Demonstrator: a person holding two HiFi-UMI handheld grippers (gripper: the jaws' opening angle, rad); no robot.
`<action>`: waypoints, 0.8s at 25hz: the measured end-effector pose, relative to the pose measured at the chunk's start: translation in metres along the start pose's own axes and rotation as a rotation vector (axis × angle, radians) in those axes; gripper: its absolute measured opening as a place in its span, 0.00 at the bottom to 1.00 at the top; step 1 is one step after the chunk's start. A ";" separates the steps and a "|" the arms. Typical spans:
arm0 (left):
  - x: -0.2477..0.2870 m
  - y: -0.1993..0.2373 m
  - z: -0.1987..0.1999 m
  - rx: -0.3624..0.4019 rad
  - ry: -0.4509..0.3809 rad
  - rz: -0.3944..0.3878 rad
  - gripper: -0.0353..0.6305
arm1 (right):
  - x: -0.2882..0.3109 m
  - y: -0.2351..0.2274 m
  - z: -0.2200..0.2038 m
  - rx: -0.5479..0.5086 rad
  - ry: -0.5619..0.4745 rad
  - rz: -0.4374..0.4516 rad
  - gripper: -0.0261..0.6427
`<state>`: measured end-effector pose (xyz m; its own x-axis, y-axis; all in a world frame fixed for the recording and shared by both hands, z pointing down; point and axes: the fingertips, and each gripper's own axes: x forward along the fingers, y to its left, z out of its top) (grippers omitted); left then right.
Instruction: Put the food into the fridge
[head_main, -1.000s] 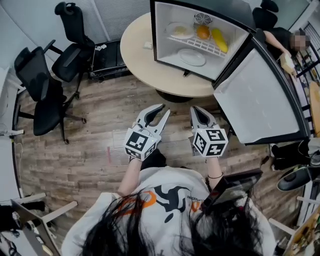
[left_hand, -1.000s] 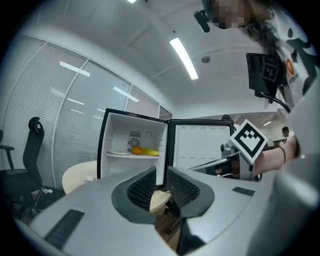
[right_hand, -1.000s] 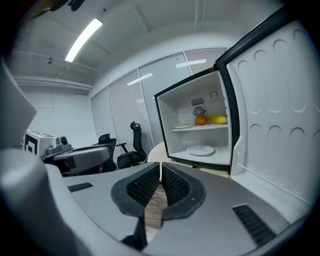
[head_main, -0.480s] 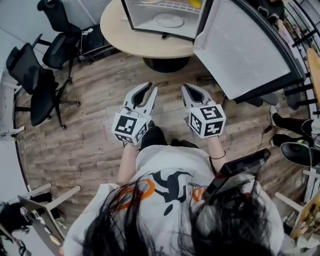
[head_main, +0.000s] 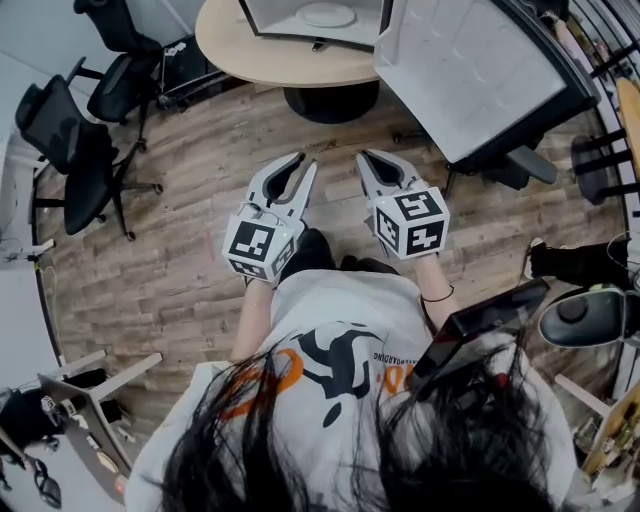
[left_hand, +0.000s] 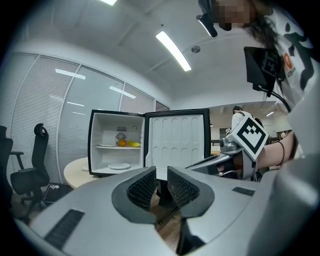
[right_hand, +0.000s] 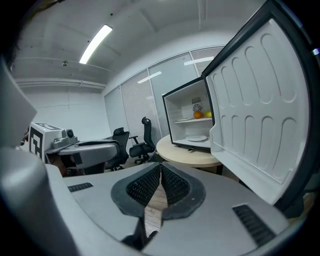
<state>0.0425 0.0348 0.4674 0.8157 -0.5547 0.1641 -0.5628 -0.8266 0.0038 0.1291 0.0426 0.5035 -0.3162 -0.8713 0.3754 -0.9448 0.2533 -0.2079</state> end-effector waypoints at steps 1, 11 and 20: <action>-0.003 0.000 -0.001 0.000 0.004 0.004 0.16 | 0.000 0.003 -0.001 -0.001 0.001 0.008 0.08; -0.027 -0.001 -0.007 0.007 0.029 0.034 0.16 | 0.006 0.024 -0.006 -0.006 0.002 0.057 0.08; -0.048 0.012 -0.010 -0.004 0.014 0.100 0.16 | 0.018 0.042 -0.012 -0.032 0.021 0.106 0.08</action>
<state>-0.0049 0.0524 0.4692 0.7537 -0.6327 0.1779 -0.6417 -0.7669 -0.0089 0.0832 0.0428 0.5119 -0.4162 -0.8296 0.3721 -0.9080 0.3574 -0.2187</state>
